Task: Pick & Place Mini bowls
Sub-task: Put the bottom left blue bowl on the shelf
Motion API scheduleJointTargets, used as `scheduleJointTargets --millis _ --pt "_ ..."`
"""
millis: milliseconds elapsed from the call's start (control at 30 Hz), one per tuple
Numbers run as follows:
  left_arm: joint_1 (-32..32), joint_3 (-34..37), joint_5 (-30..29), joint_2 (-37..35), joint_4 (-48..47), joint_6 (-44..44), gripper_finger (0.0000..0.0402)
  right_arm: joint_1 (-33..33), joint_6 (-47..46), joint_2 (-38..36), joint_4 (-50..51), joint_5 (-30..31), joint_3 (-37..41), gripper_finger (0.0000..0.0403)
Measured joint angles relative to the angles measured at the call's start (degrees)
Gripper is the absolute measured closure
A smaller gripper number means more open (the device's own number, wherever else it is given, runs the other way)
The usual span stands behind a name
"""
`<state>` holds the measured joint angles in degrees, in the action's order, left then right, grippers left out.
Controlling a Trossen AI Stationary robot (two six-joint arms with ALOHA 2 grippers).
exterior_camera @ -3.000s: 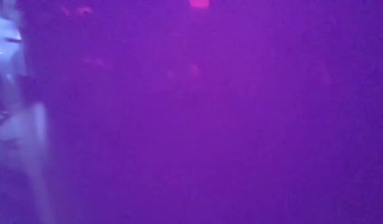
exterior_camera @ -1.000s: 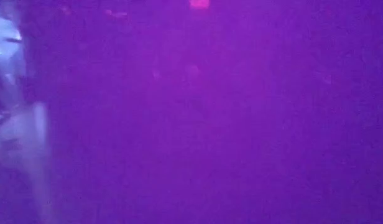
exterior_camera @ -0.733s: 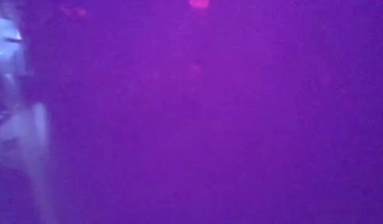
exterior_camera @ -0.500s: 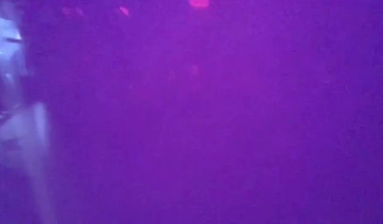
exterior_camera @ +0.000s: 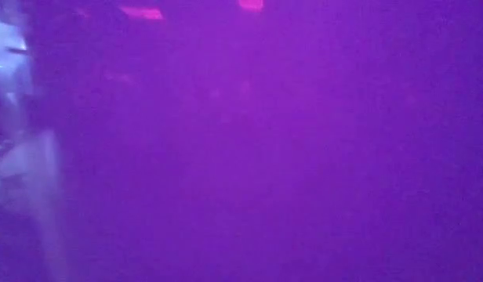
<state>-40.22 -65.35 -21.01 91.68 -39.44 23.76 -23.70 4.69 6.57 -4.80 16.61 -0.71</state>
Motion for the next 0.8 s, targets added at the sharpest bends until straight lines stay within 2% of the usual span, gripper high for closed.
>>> scheduleJointTargets --millis 433,800 --pt "-1.2 -2.0 2.3 6.9 5.3 -1.1 0.0401 0.0 -0.1 0.0 0.0 0.0 0.0 0.0394" --pt "-1.3 -2.0 2.5 7.4 8.1 -1.1 0.0401 0.0 -0.2 0.0 0.0 0.0 0.0 0.0394"
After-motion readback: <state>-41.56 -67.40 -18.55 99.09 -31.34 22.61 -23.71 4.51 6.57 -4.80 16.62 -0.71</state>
